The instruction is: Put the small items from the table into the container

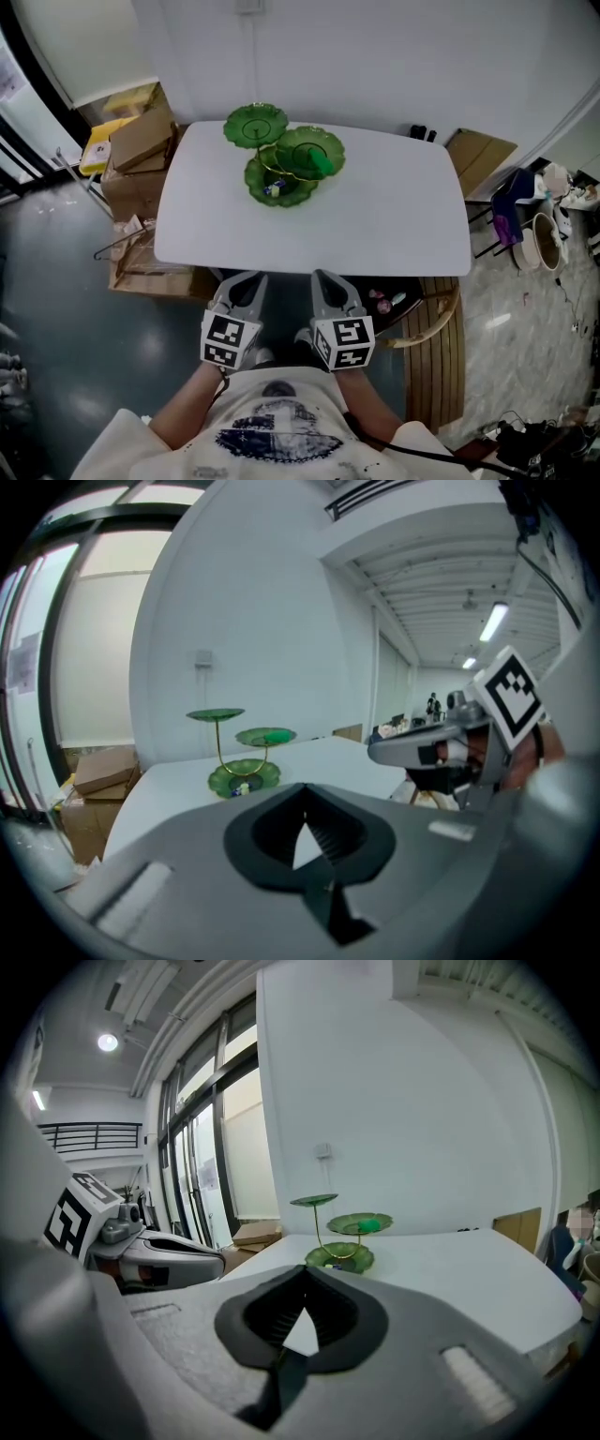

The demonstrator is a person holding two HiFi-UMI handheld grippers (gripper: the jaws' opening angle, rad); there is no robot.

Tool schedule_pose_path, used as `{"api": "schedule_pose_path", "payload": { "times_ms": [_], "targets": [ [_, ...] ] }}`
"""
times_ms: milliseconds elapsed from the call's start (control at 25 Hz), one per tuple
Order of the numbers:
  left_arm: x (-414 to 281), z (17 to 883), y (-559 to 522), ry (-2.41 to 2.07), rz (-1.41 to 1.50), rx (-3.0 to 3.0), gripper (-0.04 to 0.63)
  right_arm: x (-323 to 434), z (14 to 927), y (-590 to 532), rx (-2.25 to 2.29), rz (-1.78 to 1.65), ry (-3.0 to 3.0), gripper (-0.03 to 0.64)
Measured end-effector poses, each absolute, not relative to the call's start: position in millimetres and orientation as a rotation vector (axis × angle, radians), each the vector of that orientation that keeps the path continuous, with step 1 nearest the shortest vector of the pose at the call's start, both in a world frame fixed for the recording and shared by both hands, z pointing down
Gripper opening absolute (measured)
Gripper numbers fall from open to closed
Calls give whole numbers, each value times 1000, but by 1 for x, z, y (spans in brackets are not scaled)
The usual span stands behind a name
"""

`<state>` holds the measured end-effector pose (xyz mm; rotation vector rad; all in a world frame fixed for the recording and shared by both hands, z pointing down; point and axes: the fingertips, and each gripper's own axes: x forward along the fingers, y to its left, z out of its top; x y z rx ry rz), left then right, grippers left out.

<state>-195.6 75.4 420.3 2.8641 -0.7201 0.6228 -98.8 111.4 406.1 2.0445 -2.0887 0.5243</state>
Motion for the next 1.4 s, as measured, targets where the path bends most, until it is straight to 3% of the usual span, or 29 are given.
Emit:
{"api": "schedule_pose_path", "payload": {
  "times_ms": [760,1400],
  "targets": [
    [-275,389,97,-759,501,2904,-11,-177,380,142,2086,465,-2104,-2],
    [-278,388,96,-745,477,2904,-11,-180,379,147,2095,462,-2076,-2]
  ]
}}
